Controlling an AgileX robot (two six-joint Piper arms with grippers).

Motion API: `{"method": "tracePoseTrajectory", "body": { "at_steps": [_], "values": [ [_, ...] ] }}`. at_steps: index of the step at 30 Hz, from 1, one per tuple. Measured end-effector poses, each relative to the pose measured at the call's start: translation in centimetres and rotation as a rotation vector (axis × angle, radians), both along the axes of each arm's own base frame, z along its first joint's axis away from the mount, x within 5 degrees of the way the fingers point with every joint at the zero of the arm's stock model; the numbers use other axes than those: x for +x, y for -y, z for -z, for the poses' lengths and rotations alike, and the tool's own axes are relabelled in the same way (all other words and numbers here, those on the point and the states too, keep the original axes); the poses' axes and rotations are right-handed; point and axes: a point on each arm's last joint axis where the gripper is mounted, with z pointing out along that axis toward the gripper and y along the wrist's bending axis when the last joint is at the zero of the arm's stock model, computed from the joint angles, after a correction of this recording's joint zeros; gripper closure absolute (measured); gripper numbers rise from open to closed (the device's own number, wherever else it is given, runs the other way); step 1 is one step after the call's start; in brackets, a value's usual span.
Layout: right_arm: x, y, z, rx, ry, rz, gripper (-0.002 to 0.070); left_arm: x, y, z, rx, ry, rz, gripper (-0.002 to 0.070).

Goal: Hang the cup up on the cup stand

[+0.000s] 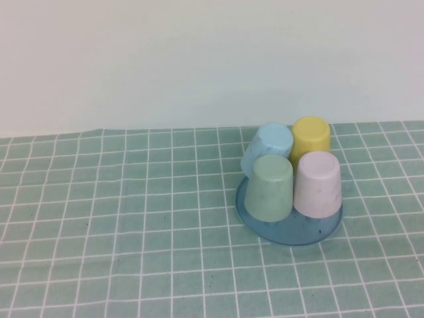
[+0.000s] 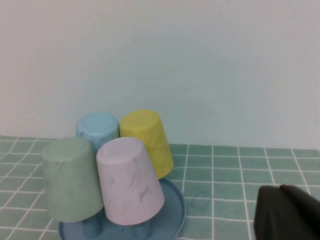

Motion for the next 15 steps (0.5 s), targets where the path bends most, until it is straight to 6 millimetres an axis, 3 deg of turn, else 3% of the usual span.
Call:
{"method": "tracePoseTrajectory", "body": {
  "at_steps": [9, 15],
  "values": [
    [0.0, 0.0, 0.0, 0.0, 0.0, 0.0, 0.0676, -4.0, -1.8, 7.0, -0.024, 0.068, -0.18, 0.0676],
    [0.0, 0.0, 0.0, 0.0, 0.0, 0.0, 0.0676, -4.3, -2.9, 8.4, -0.06, 0.063, -0.305, 0.0676]
  ]
}}
